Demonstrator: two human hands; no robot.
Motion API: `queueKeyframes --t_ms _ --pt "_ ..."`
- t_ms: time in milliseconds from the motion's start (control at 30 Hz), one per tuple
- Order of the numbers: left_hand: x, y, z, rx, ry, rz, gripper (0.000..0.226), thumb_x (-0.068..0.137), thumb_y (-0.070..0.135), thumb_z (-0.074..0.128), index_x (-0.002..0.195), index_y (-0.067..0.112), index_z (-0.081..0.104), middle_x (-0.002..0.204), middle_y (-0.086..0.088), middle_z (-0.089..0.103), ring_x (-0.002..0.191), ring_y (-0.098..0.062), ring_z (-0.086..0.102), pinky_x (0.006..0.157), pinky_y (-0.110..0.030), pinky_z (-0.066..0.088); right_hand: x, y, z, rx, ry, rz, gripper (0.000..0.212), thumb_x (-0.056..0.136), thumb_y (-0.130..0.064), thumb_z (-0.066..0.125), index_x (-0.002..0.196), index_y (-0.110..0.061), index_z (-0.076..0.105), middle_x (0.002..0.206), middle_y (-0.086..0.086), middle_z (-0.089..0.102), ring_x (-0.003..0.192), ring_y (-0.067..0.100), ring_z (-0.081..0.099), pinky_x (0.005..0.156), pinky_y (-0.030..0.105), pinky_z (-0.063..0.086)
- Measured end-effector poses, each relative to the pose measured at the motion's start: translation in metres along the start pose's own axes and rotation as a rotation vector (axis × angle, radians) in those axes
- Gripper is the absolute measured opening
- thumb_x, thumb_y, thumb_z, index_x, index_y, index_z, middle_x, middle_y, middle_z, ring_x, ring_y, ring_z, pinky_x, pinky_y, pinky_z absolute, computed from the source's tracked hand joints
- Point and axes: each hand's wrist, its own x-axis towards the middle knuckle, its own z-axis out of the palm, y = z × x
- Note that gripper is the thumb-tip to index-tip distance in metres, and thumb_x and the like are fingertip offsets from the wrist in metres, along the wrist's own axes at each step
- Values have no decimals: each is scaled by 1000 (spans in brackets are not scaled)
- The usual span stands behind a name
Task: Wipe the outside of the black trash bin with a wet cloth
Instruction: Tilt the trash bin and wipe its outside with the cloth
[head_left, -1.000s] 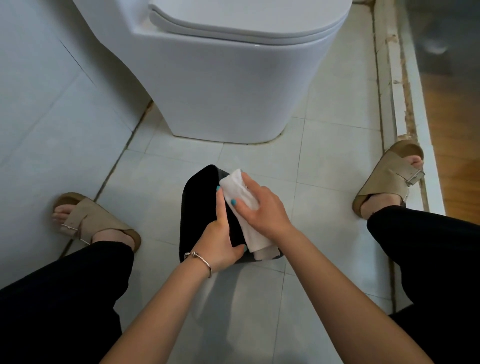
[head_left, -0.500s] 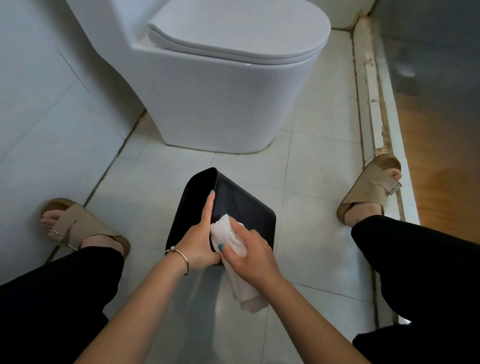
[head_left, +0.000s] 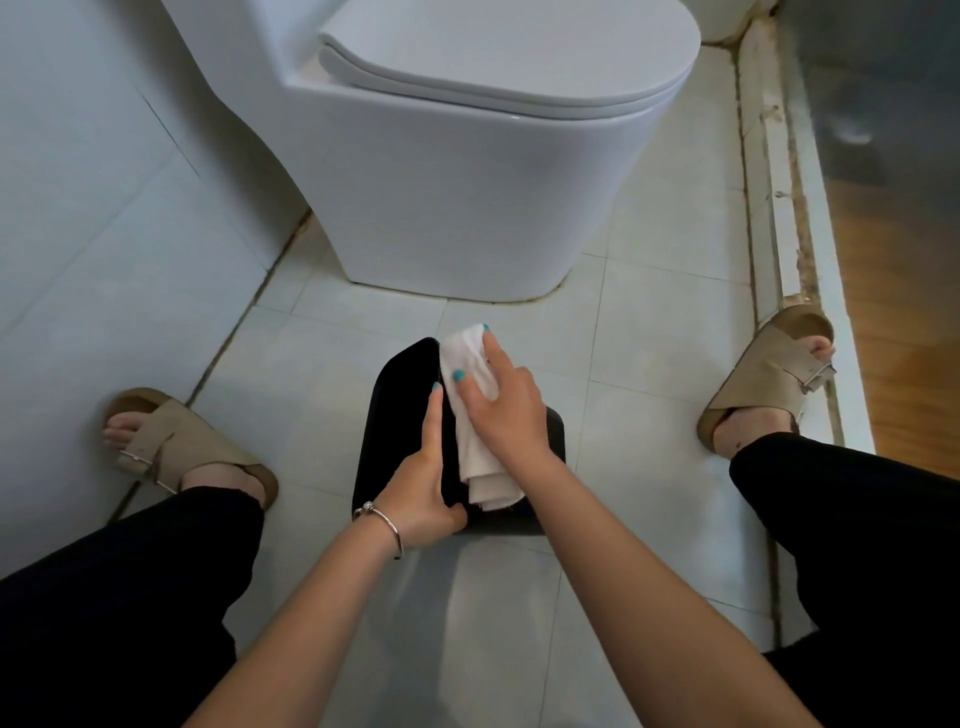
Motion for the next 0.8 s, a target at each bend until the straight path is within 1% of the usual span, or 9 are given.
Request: queueKeyframes --t_ms 133,200,267,367,500,633,700,767,800 --pt "2 0 0 19 -18 -7 130 73 9 66 127 52 -43 82 -14 67 65 -26 65 66 -45 56 10 -4 -2 50 24 -35 63 95 -50 51 151 -45 22 116 7 55 102 22 53 81 28 34" --pt "1 4 2 21 -29 -1 128 74 7 65 129 48 -43 79 -13 66 63 -24 64 66 -41 57 10 0 -2 32 41 -31 64 94 -49 51 151 -45 22 113 6 54 95 18 48 80 28 33" --pt "0 8 2 18 -36 -1 126 76 4 63 132 43 -42 69 -11 62 57 -20 60 58 -31 53 13 7 -1 31 59 -2 63 94 -50 51 150 -45 23 112 5 53 93 15 47 81 27 35" --pt "-1 6 1 26 -39 -10 125 76 4 64 133 42 -41 56 -5 50 48 -14 50 49 -24 43 23 25 2 49 103 87 63 93 -50 50 150 -42 26 118 7 56 105 22 56 82 31 42" --pt "-3 1 -4 60 -33 -19 126 76 8 66 133 43 -41 57 -7 45 48 -14 46 49 -25 40 32 51 3 9 110 184 61 94 -51 48 150 -42 26 123 10 55 110 30 57 82 34 43" --pt "-6 -3 -8 34 -24 -40 127 76 11 67 129 53 -41 77 -24 61 54 -23 52 56 -37 49 39 73 1 -10 130 271 61 94 -49 47 150 -42 27 123 11 55 110 33 57 89 37 43" --pt "-6 -2 -10 25 -29 -43 127 75 11 67 129 53 -41 80 -25 62 57 -27 56 59 -38 51 41 82 -2 -10 137 311 60 93 -50 46 150 -43 27 122 12 55 109 35 57 90 39 44" --pt "-5 3 -8 26 -53 -35 127 77 11 67 131 49 -42 71 -20 58 56 -23 56 55 -34 50 44 92 -7 -11 140 363 60 94 -50 45 150 -43 26 126 13 54 112 36 56 93 40 43" --pt "-4 6 -7 33 -63 -31 127 77 11 67 131 47 -42 64 -14 54 53 -19 54 51 -28 46 45 97 -10 -16 142 383 60 94 -49 44 151 -42 25 128 14 54 114 36 55 94 40 43"
